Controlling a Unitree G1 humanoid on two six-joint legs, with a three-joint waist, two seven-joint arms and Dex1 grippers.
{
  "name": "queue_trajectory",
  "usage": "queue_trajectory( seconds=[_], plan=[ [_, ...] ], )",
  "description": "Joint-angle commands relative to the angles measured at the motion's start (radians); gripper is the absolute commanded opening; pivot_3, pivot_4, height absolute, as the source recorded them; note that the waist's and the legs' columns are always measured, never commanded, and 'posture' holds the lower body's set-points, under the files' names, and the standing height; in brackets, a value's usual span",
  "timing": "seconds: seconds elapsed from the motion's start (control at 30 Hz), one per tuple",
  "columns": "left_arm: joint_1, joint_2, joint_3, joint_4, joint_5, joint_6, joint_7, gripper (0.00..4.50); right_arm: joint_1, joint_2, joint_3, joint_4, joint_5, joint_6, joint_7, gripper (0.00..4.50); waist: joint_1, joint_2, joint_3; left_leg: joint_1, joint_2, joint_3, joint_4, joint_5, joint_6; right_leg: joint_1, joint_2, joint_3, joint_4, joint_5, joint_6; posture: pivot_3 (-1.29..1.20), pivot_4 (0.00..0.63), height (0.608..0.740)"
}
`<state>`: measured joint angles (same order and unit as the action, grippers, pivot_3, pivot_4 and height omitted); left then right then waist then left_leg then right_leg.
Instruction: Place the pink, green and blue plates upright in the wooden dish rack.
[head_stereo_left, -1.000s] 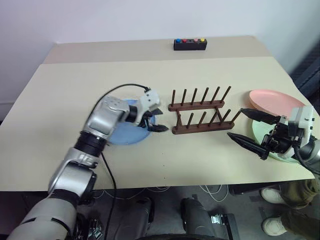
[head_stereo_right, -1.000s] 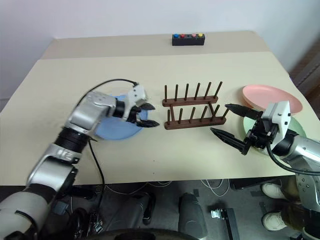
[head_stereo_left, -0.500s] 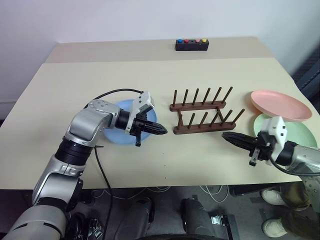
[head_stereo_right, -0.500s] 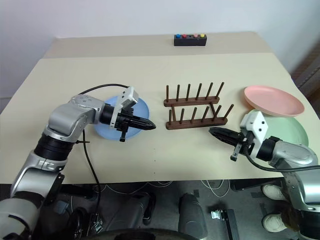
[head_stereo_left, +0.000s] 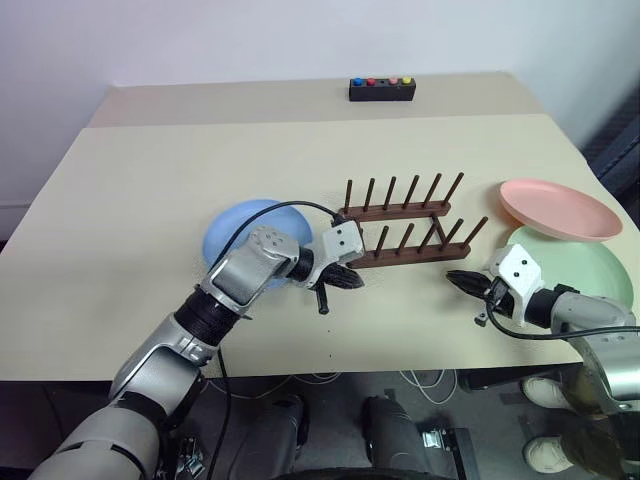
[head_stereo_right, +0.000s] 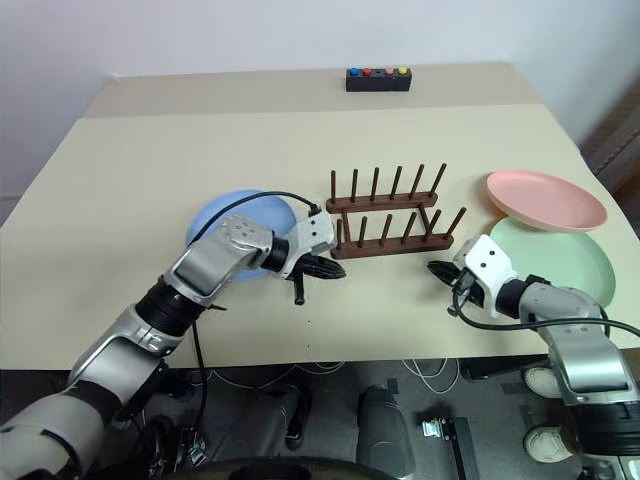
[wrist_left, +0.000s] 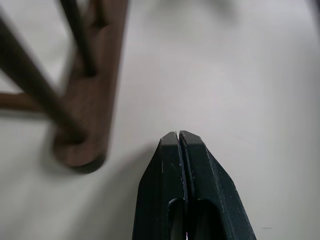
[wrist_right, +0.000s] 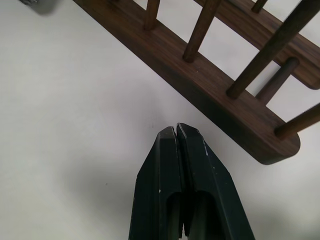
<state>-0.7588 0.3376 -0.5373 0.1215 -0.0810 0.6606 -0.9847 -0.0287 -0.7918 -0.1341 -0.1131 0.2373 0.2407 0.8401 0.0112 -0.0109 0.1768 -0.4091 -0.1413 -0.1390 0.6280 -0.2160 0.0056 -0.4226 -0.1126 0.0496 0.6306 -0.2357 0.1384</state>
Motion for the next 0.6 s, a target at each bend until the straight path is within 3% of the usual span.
queue_trajectory(
  seconds=[0.03,0.6],
  plan=[
    [-0.024,-0.047,-0.001,0.046,0.053,-0.051,0.068,0.00,-0.041,0.006,0.013,0.032,-0.041,-0.042,-0.021,0.02,0.001,0.000,0.000,0.000,0.000,0.000,0.000,0.000,0.000,0.000,0.000,0.000,0.000,0.000,0.000,0.00,0.150,0.740],
    [-0.133,-0.124,0.089,0.345,0.115,-0.228,0.181,0.00,-0.342,0.066,0.165,0.410,-0.256,-0.241,-0.111,0.02,-0.009,0.000,0.000,0.001,-0.001,0.000,0.001,0.000,0.000,0.001,0.000,0.000,0.000,0.001,0.001,0.00,0.150,0.740]
  ],
)
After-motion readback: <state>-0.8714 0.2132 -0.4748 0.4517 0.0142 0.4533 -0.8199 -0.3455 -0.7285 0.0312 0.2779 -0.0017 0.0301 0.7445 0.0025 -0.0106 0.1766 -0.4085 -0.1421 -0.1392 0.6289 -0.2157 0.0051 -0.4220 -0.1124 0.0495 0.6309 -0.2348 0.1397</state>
